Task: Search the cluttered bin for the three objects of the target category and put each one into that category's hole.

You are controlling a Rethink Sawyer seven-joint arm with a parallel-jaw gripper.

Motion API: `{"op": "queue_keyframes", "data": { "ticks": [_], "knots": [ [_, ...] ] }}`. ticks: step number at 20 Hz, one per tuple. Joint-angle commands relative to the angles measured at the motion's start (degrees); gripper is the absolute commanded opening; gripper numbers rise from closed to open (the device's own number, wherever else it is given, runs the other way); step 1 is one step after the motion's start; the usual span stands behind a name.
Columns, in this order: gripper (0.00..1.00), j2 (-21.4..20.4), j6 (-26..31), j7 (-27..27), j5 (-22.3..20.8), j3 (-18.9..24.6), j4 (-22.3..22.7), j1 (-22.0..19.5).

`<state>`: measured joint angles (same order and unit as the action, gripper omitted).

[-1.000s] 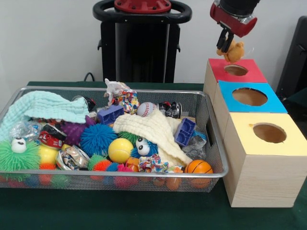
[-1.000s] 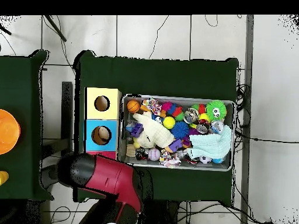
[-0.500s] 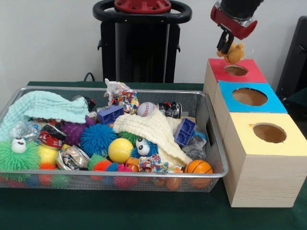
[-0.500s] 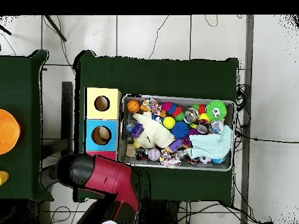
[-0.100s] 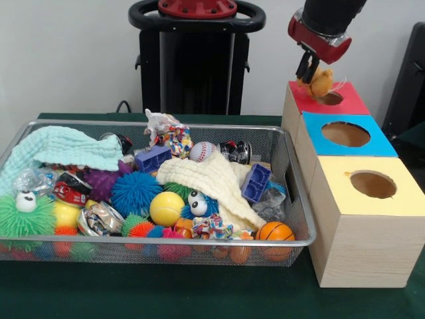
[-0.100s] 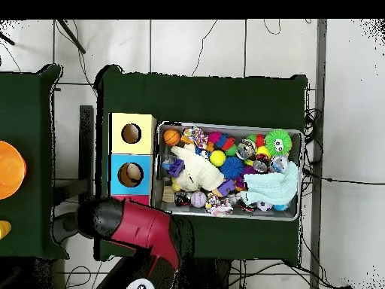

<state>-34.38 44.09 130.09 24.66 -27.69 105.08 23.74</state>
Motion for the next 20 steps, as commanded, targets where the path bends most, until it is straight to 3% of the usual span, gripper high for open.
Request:
{"op": "queue_keyframes", "data": {
  "ticks": [1, 11, 20],
  "knots": [
    [0.0, 3.6, -5.9, 13.3, 3.0, 5.5, 2.3, -1.6],
    [0.0, 4.9, -6.9, 13.7, 3.6, 5.7, 0.8, -1.6],
    [0.0, 4.5, -3.4, 14.4, 3.4, 5.0, -1.3, -1.2]
  ]
}}
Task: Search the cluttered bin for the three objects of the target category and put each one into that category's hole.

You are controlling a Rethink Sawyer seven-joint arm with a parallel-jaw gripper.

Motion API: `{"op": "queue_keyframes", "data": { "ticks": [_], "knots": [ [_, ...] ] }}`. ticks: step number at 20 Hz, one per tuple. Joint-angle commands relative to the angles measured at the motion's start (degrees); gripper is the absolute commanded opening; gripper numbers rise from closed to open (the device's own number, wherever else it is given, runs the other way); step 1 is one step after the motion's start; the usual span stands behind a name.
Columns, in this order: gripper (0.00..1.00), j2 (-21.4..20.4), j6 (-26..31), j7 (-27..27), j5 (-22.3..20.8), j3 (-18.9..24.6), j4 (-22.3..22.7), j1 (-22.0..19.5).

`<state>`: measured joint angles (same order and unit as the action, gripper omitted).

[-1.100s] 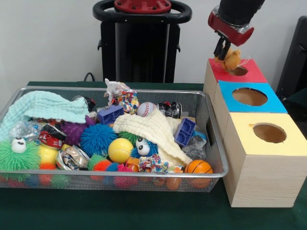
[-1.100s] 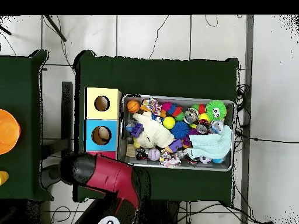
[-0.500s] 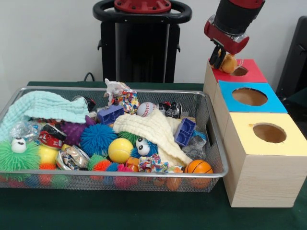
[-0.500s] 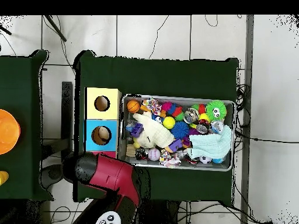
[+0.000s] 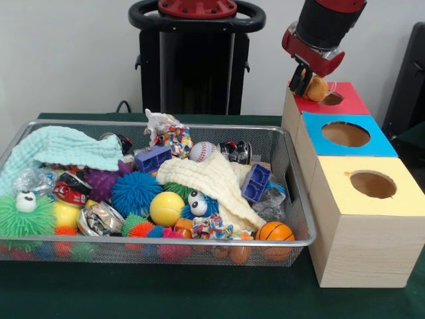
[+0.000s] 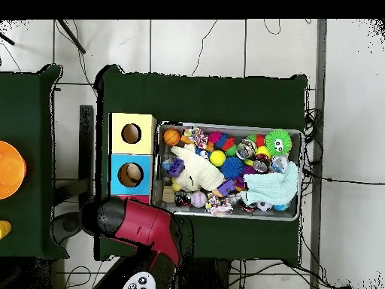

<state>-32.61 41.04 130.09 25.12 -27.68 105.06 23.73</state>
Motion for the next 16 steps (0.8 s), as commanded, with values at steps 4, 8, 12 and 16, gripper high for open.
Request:
{"op": "queue_keyframes", "data": {
  "ticks": [4, 8, 12, 16],
  "knots": [
    [0.0, 2.6, 2.2, 15.1, 2.7, 4.5, -2.6, -1.0],
    [0.0, 2.7, 3.2, 15.6, 2.3, 4.0, -3.5, -0.7],
    [0.0, 3.1, 4.2, 15.0, 1.7, 3.8, -4.6, -1.2],
    [0.0, 2.6, 6.5, 15.3, 1.4, 3.5, -5.7, -1.0]
  ]
}}
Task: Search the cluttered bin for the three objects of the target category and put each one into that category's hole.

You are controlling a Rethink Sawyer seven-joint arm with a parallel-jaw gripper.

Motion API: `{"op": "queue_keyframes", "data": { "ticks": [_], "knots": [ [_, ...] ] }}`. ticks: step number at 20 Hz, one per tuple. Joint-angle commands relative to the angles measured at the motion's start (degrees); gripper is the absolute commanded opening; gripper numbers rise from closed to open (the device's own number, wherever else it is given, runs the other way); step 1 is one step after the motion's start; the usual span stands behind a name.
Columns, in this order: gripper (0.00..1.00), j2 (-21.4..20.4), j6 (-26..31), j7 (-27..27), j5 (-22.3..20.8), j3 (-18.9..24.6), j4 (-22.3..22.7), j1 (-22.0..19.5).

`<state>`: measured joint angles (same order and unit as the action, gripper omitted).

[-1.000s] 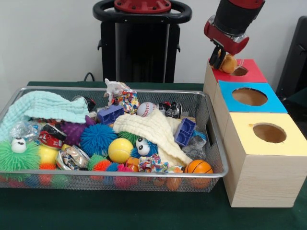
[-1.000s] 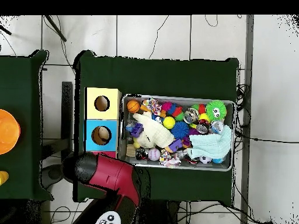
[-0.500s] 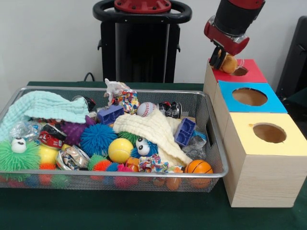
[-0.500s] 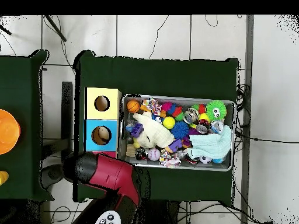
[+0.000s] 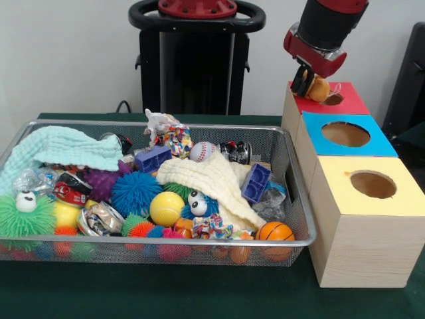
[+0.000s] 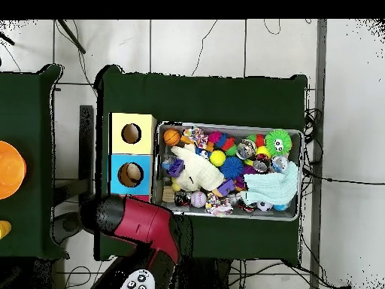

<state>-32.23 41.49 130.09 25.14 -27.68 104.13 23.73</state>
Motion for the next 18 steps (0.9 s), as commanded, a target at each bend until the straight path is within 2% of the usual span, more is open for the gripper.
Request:
{"op": "queue_keyframes", "data": {
  "ticks": [1, 18],
  "knots": [
    [0.0, 2.1, 6.4, 15.2, 1.4, 3.5, -4.9, -1.0],
    [0.0, 3.1, 8.9, 13.4, -0.4, 3.0, -8.4, -1.1]
  ]
}}
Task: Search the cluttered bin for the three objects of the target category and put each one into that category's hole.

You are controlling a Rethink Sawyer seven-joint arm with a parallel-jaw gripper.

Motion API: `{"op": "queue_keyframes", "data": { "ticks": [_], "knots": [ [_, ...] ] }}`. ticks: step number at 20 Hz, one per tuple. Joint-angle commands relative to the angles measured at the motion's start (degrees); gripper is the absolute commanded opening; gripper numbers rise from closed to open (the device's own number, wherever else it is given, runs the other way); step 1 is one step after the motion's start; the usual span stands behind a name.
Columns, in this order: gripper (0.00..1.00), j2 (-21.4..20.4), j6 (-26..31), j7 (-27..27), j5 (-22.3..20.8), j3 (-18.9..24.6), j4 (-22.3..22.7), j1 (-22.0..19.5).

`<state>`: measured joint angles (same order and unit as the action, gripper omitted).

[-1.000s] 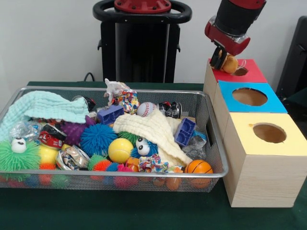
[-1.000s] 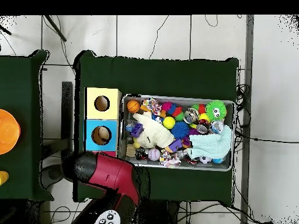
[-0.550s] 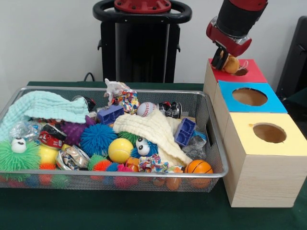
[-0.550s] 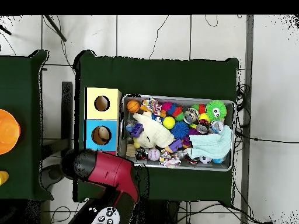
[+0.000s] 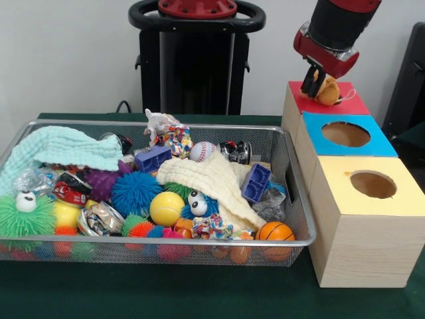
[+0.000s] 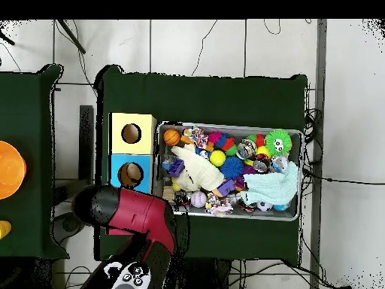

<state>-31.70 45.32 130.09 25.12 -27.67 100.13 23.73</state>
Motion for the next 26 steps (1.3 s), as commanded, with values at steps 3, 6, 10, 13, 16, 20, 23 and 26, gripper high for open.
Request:
{"op": "queue_keyframes", "data": {
  "ticks": [3, 6, 10, 13, 16, 20, 23, 26],
  "knots": [
    [0.0, 2.8, 5.1, 13.2, -0.4, 3.2, -4.5, -1.3],
    [1.0, 2.8, 3.3, 12.5, -0.9, 2.7, -4.4, -0.9],
    [1.0, 2.5, 1.0, 11.3, -1.6, 2.5, -3.9, -0.5],
    [1.0, 2.8, 1.9, 10.8, -1.2, 3.4, -3.8, -1.3],
    [1.0, 2.2, 1.7, 10.3, -1.4, 3.3, -3.2, -1.3],
    [1.0, 1.8, 2.2, 9.6, -1.7, 3.4, -2.9, -1.4],
    [1.0, 0.2, 1.8, 5.0, -3.8, 3.4, -2.5, -2.6],
    [1.0, -2.8, 1.8, -4.6, -7.7, 4.2, -1.5, -6.8]
  ]
}}
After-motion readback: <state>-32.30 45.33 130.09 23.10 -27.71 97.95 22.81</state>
